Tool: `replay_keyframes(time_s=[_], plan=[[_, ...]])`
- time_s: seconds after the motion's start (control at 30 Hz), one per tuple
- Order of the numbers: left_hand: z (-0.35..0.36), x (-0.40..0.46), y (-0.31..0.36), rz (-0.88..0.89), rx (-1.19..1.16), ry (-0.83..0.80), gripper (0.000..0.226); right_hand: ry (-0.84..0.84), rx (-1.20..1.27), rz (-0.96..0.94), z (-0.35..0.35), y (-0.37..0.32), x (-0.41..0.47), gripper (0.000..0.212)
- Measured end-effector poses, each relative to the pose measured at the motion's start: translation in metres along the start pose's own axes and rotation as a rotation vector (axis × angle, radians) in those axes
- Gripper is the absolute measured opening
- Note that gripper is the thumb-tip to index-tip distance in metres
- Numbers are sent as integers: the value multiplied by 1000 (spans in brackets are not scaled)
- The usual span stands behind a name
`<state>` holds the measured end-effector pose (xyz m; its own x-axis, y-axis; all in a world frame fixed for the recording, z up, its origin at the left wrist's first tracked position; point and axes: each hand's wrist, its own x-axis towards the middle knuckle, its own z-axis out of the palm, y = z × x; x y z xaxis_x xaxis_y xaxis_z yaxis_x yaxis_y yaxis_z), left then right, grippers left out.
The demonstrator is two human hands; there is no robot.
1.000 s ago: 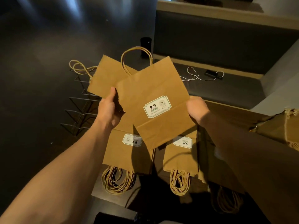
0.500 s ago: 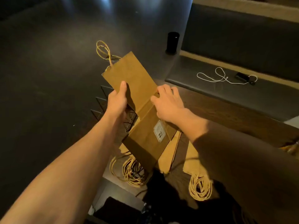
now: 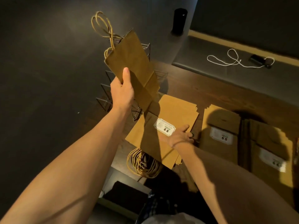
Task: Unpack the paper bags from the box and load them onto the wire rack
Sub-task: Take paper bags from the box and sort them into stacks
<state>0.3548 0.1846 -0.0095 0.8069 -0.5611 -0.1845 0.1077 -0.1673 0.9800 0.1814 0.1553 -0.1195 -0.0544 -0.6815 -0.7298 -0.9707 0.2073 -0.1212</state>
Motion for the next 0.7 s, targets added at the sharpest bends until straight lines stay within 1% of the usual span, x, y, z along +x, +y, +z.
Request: replay_keyframes(time_s=[0.13,0.23,0.33,0.37,0.4,0.47,0.5,0.53,0.57,0.63,0.67,0.7], plan=[[1,0,-11,-14,-2,-52,24,-7,37,-1,7,0,10,139],[5,-4,-13,-17,6,-75,25,26,58,-57,2,1,9,132],[7,-6,-14,0,30,-94,20,57,86,-101,-3,6,12,123],[6,-6,-15,9,42,-102,20,107,136,-130,-4,6,12,113],[6,-6,-14,13,44,-105,20,198,239,-166,-8,5,13,97],[8,-6,-12,-1,15,-108,18,413,611,-203,-28,3,13,59],[10,-7,-12,-14,-28,-115,16,458,799,-216,-40,3,13,50],[13,-8,-11,-33,-72,-119,14,430,910,-279,-52,5,15,51],[17,-10,-10,-53,-93,-123,14,329,941,-382,-63,8,14,57],[25,-13,-6,-88,-109,-132,16,73,935,-565,-79,15,9,69],[29,-15,-4,-100,-129,-146,19,-18,940,-616,-85,18,7,70],[34,-15,-3,-100,-134,-160,21,-71,951,-637,-91,20,6,73]])
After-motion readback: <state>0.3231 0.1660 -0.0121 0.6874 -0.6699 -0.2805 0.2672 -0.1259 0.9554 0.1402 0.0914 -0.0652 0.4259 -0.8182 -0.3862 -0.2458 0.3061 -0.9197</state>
